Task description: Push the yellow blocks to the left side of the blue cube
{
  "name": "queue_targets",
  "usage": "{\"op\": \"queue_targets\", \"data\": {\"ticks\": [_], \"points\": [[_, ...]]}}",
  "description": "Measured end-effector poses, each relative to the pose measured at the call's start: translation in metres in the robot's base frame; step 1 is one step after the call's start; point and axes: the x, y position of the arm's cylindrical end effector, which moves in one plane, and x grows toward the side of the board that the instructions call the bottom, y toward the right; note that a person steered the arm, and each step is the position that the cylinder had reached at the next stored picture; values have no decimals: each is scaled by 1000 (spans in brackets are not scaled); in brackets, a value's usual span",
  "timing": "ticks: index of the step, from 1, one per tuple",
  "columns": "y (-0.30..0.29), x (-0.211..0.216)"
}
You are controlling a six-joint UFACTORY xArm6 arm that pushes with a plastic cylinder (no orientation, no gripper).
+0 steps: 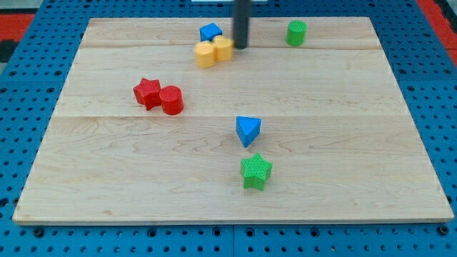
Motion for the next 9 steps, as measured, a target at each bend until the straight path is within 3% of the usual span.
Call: {"op": "queue_targets", "data": {"ticks": [1, 2, 3, 4, 5, 6, 7, 8, 9], "points": [[-79, 14], [-82, 18], [-53, 45], [-62, 87], [-126, 82], [-155, 44], [-154, 69], [-112, 94], [-51, 63]]}}
